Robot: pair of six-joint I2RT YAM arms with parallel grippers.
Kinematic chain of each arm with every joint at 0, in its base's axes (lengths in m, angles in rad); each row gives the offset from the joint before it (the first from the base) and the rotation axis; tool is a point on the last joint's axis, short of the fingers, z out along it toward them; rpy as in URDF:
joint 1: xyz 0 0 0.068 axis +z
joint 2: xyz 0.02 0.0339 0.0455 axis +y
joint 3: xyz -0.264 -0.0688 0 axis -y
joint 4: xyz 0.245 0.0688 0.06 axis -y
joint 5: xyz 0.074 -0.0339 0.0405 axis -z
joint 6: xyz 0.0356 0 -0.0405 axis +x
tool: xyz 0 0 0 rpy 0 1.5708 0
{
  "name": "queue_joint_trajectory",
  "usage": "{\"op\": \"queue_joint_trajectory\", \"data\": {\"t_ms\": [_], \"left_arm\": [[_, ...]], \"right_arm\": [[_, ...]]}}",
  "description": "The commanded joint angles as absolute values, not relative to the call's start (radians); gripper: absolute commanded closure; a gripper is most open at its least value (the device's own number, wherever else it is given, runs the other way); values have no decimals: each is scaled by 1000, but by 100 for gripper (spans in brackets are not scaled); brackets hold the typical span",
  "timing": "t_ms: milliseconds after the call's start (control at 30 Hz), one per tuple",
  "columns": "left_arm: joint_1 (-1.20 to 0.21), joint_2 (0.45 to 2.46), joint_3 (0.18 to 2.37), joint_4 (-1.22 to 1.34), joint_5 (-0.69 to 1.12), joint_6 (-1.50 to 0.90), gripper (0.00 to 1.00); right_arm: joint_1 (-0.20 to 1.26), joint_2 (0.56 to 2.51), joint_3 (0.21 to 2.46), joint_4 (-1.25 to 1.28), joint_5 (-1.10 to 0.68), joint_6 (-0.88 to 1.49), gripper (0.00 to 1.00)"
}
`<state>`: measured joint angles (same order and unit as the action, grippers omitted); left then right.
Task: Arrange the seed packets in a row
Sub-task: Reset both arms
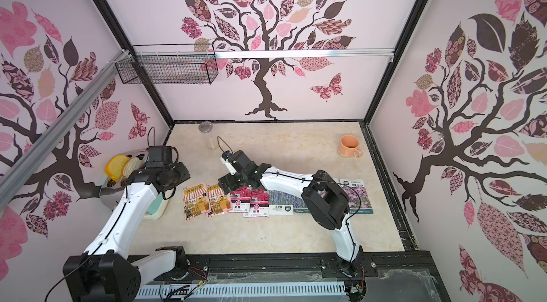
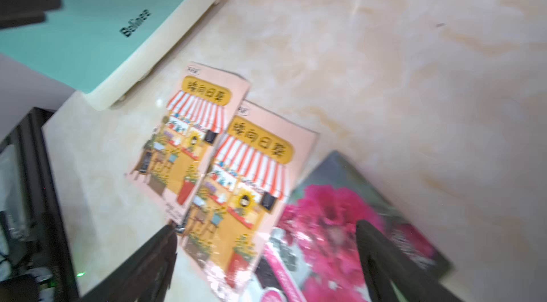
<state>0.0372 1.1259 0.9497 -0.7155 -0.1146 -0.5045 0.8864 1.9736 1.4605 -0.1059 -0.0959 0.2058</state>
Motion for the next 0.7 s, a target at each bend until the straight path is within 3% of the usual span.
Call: {"op": "queue_joint_trajectory", "data": {"t_ms": [0,200,367,667], "left_arm": [[43,1103,875,-439,-192,-498,54],[42,1144,783,-235,-308,-363,50],[43,1149,727,-131,-368,-299,49],[48,1221,529,244,-249,-113,49]], "right_arm": [[808,1895,1417,-83,35,166,1],[659,1778,1224,2,185,190,1],[640,1686,1012,194,442,60,1],[476,1567,785,402,438,86,1]]}}
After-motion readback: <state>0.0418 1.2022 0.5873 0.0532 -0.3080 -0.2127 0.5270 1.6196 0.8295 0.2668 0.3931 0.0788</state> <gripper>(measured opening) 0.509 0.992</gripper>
